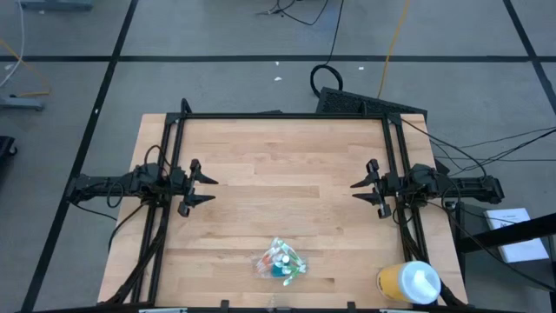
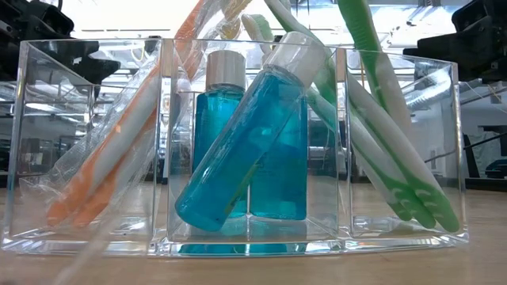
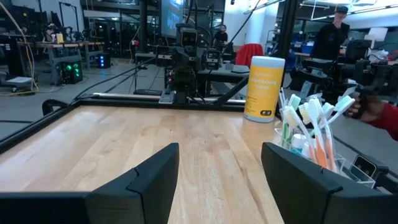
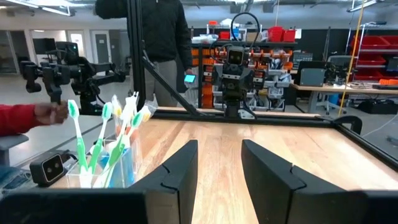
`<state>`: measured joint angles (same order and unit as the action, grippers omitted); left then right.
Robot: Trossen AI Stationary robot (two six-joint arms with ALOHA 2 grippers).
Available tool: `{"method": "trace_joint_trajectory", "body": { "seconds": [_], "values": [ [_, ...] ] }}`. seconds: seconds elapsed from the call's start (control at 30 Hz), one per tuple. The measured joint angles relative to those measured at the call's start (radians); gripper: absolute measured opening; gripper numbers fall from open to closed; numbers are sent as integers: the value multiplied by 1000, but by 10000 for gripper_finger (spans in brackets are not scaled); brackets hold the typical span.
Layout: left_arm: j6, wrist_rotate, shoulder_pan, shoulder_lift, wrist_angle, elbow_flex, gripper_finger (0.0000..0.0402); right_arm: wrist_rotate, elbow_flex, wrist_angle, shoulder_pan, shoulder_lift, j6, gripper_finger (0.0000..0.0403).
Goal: Pick & Place toothbrushing station
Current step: Return to Home Position
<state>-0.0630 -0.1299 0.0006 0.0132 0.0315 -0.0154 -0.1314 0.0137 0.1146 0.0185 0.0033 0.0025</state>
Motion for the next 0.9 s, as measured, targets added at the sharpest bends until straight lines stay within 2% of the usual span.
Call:
{"method": "trace_joint_trajectory", "body": {
  "seconds": [0.9],
  "values": [
    [6,0,0,0,24,0,237,0,0,0,0,3,12,114]
  ]
}}
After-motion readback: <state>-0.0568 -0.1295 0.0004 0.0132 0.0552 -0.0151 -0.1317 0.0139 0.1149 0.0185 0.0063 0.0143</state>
